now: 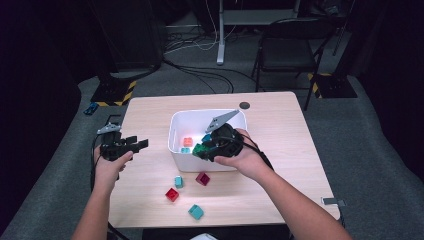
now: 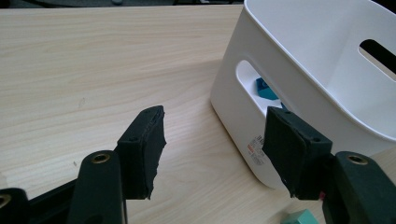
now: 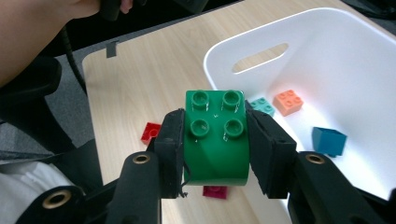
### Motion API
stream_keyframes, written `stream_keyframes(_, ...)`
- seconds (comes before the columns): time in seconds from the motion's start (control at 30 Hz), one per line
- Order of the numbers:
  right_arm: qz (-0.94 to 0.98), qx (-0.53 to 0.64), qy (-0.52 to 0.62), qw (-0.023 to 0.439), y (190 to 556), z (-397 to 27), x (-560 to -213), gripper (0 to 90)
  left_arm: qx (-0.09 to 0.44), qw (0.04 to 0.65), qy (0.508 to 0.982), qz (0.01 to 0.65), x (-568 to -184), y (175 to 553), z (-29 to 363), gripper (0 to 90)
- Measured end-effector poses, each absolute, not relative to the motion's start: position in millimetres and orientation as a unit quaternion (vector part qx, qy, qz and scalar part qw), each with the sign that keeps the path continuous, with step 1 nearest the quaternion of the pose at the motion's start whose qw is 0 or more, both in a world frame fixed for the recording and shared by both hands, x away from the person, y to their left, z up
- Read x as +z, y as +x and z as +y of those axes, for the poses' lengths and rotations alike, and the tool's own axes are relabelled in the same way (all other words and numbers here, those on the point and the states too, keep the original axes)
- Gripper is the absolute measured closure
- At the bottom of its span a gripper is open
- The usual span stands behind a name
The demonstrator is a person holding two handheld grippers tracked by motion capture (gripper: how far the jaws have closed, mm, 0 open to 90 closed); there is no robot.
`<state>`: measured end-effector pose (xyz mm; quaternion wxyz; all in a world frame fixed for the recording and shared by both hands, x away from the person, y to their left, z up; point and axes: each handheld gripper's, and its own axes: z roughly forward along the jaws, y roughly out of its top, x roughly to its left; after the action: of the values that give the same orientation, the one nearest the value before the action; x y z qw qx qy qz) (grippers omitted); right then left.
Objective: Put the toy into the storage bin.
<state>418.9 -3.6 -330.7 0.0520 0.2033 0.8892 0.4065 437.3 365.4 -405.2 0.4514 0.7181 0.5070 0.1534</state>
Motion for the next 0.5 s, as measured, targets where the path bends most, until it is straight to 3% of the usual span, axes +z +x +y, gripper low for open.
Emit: stream_keyframes(0.5, 0.883, 0.406, 0.226, 0.071, 443, -12, -316, 58.6, 0.155, 0.452, 0.718, 0.506, -405, 437, 366, 38.5)
